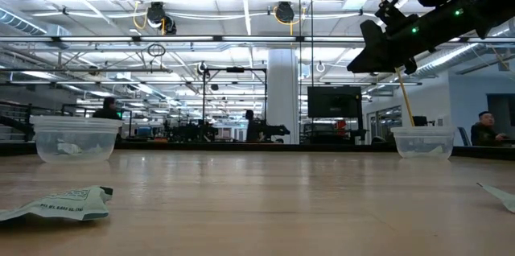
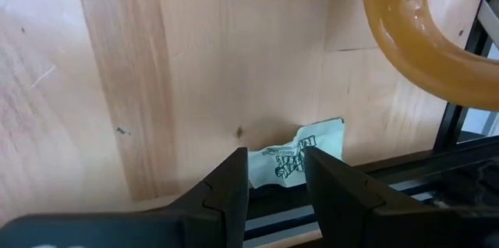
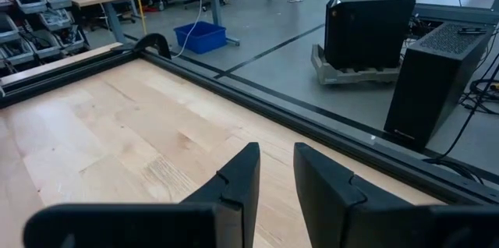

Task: Pick and place items into bin
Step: Put the green stevia packet into the left transparent bin

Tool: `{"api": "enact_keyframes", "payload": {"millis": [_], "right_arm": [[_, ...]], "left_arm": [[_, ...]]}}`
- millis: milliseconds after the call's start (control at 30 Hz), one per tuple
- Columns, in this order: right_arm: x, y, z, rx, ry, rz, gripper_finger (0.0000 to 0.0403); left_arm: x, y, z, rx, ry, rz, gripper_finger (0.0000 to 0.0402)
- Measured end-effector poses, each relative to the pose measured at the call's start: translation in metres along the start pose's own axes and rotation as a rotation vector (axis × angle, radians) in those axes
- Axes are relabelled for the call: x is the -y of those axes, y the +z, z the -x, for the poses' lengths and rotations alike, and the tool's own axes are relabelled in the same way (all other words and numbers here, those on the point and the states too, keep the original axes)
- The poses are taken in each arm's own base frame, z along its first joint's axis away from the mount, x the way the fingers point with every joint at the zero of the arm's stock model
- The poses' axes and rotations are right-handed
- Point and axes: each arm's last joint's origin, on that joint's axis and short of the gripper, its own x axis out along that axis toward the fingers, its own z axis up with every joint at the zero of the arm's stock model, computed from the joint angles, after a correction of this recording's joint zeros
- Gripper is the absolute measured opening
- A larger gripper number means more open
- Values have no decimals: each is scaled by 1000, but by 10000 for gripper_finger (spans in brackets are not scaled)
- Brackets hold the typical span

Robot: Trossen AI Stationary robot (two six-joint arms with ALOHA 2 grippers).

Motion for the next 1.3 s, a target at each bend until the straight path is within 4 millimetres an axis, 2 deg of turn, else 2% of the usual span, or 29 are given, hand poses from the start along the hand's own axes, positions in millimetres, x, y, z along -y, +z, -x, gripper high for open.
{"api": "enact_keyframes", "payload": {"millis": [600, 833, 1000, 1300], "right_arm": [[0, 0, 0, 0, 0, 0, 73], [0, 0, 0, 0, 1, 0, 73], [0, 0, 0, 0, 0, 0, 73], [0, 0, 0, -1, 1, 0, 73]], "left_arm": [[0, 8, 2, 32, -23, 19, 131], [5, 14, 14, 31, -10, -17, 131], [6, 13, 20, 17, 29, -13, 131], [4, 0, 11, -5, 51, -8, 131]]}}
